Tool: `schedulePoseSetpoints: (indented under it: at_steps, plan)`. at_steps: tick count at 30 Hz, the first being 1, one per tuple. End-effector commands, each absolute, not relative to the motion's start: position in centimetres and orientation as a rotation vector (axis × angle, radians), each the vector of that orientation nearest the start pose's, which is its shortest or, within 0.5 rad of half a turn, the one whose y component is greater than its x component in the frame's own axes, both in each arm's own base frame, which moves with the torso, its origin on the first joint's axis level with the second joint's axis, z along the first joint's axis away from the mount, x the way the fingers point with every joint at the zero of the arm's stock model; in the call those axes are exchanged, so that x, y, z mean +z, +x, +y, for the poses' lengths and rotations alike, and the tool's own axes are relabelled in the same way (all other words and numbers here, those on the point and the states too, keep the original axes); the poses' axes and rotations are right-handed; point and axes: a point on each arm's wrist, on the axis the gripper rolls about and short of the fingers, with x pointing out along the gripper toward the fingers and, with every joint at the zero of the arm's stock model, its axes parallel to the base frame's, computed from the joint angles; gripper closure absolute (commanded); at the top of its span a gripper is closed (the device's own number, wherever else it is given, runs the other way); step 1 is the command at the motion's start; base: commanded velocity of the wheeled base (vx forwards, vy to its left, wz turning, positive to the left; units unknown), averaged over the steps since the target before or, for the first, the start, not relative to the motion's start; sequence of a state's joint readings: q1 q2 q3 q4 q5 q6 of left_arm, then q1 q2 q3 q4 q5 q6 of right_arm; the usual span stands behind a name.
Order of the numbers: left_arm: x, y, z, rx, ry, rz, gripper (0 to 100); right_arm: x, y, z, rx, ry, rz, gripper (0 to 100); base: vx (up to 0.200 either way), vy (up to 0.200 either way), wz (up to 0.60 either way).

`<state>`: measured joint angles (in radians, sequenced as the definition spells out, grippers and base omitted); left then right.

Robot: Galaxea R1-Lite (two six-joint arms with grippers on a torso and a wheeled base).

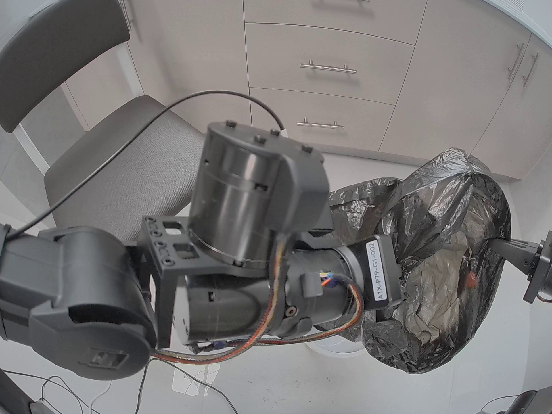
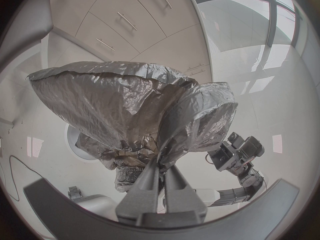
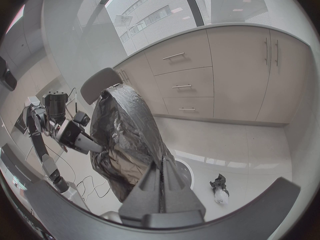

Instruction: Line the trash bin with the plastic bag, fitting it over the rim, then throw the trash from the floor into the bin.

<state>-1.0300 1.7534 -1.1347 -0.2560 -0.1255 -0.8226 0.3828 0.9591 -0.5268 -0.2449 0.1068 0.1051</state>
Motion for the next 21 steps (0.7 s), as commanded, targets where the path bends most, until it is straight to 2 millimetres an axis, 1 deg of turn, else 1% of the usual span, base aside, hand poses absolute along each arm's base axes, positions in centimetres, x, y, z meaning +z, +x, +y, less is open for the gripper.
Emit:
schedulePoseSetpoints:
  at_steps: [1,5,7,9,10,12,13,16,19,20,21]
  plan:
    - [20.4,17.8,-29.7,-0.898,-0.539,0.811,100,21.9,12.0,4.8,0.456,0.074,0.218,100,0.0,0.0,0.0]
    - [19.3,18.4,-30.0,-0.884,-0.54,0.814,100,22.0,12.5,4.9,0.456,0.079,0.2,100,0.0,0.0,0.0]
    - [18.8,18.7,-30.0,-0.876,-0.54,0.816,100,21.6,12.9,5.1,0.457,0.074,0.226,100,0.0,0.0,0.0]
    - [18.3,19.1,-29.9,-0.864,-0.542,0.816,100,20.8,13.5,5.3,0.455,0.051,0.263,100,0.0,0.0,0.0]
    - [18.0,19.6,-29.8,-0.847,-0.545,0.816,100,20.2,14.0,5.4,0.455,0.026,0.283,100,0.0,0.0,0.0]
    - [17.6,20.3,-29.5,-0.827,-0.549,0.816,100,19.6,14.6,5.6,0.458,0.017,0.285,100,0.0,0.0,0.0]
    - [17.6,20.3,-29.5,-0.827,-0.549,0.816,100,19.6,14.6,5.6,0.458,0.017,0.285,100,0.0,0.0,0.0]
    - [16.5,21.7,-29.0,-0.788,-0.557,0.816,100,17.9,16.4,6.4,0.462,0.01,0.276,100,0.0,0.0,0.0]
    - [15.9,22.2,-28.7,-0.773,-0.563,0.813,100,16.5,17.4,6.8,0.466,0.006,0.299,100,0.0,0.0,0.0]
    - [15.9,22.1,-28.7,-0.772,-0.562,0.814,100,16.4,17.5,6.9,0.466,0.006,0.301,100,0.0,0.0,0.0]
    - [15.6,22.3,-28.4,-0.767,-0.564,0.811,100,15.6,17.8,7.0,0.466,0.005,0.322,100,0.0,0.0,0.0]
